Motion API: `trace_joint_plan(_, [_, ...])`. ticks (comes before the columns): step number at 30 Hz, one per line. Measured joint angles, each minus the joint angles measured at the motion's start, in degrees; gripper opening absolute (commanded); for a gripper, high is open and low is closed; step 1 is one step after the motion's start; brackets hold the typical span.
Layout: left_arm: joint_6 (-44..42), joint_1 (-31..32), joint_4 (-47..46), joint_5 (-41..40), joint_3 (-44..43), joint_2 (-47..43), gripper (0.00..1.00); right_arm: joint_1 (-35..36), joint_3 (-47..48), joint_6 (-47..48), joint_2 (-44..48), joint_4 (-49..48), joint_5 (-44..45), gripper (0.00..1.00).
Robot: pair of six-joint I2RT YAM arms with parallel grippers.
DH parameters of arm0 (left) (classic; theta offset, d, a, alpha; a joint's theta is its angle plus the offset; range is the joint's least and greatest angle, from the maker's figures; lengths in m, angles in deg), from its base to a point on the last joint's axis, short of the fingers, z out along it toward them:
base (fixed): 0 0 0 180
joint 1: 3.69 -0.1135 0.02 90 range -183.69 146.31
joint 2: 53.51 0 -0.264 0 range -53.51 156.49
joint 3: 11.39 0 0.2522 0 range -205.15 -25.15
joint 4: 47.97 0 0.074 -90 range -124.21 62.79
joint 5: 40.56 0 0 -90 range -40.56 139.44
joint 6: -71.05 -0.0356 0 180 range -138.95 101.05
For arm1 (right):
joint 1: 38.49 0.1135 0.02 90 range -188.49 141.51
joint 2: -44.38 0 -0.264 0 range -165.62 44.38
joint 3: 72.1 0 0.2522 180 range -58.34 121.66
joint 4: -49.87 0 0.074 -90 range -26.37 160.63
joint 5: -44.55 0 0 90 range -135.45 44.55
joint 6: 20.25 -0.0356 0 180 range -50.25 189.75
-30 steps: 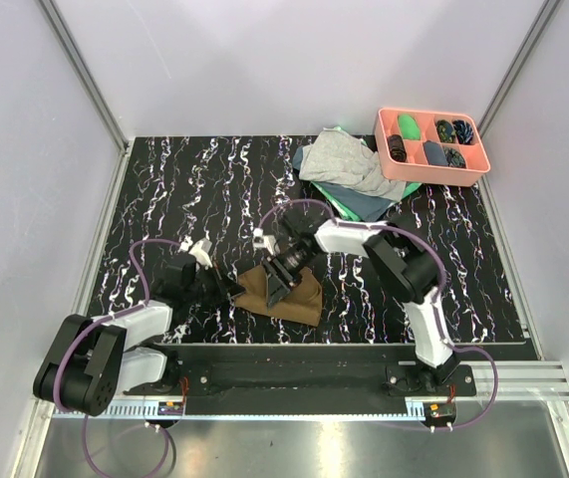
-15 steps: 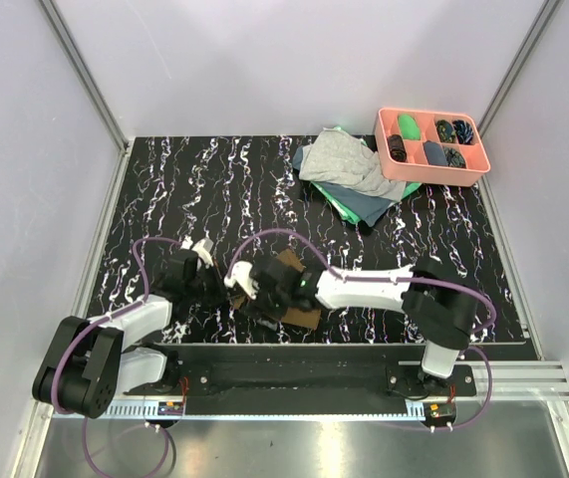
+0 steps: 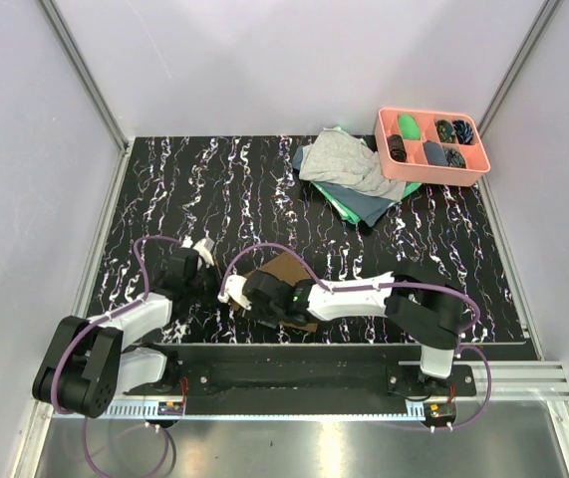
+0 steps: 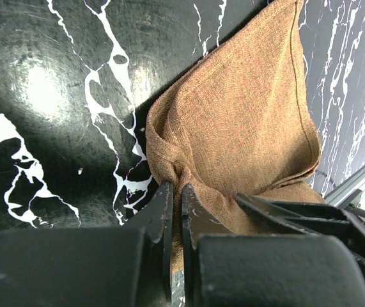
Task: Fold the napkin, place the utensils inside, and roll it up
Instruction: Roll the napkin with the utensil
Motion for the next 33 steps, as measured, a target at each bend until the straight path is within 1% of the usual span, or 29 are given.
trace_joint_plan(1, [-0.2, 0.0, 0.0, 0.0, 0.0, 0.0, 0.09, 0.0, 0.0, -0.1, -0.1, -0.2, -0.1, 0.35])
trace_joint_plan(2, [-0.2, 0.0, 0.0, 0.0, 0.0, 0.0, 0.15, -0.1, 0.0, -0.3, -0.1, -0.3, -0.6, 0.34])
trace_joint_plan(4, [-0.6, 0.0, 0.0, 0.0, -0.3, 0.0, 0.22, -0.6, 0.0, -0.8, -0.2, -0.4, -2.0, 0.31])
trace_joint_plan(7, [-0.8, 0.0, 0.6, -0.2, -0.5, -0.2, 0.44, -3.4, 0.0, -2.6, -0.2, -0.3, -8.2, 0.27])
trace_joint_plan(8, [-0.9, 0.0, 1.0, -0.4, -0.7, -0.5, 0.58, -5.1, 0.0, -3.4, -0.2, -0.4, -11.9, 0.26])
trace_joint_plan(10, [-1.2, 0.0, 2.1, -1.1, -0.8, -1.8, 0.64, -8.2, 0.2, -5.2, -0.6, -0.6, -17.9, 0.25])
trace_joint_plan(14, [-1.5, 0.0, 5.2, -3.1, -1.0, -6.1, 0.66, -15.2, 1.6, -8.8, -3.1, -0.8, -32.7, 0.24])
trace_joint_plan(19, [-1.5, 0.0, 6.1, -4.5, -0.4, -11.2, 0.65, -21.4, 4.3, -12.9, -8.4, -0.8, -49.2, 0.22])
trace_joint_plan(22, [-1.5, 0.0, 5.7, -4.5, 1.0, -12.8, 0.63, -23.8, 6.0, -14.8, -12.0, -0.8, -57.6, 0.22])
trace_joint_plan(27, [-1.4, 0.0, 3.7, -4.0, 3.0, -12.7, 0.60, -25.4, 7.4, -16.8, -16.0, -0.5, -66.9, 0.22])
trace_joint_plan(30, [-1.4, 0.0, 1.4, -3.6, 3.6, -11.3, 0.54, -25.6, 7.7, -17.5, -17.6, -0.1, -70.6, 0.22])
trace_joint_plan(31, [-1.3, 0.0, 0.5, -3.5, 3.7, -10.5, 0.49, -25.6, 7.8, -17.6, -18.0, 0.1, -71.4, 0.22])
trace_joint_plan(33, [-1.1, 0.0, -1.1, -3.2, 4.0, -9.4, 0.45, -25.7, 7.9, -17.9, -18.5, 0.3, -72.7, 0.22])
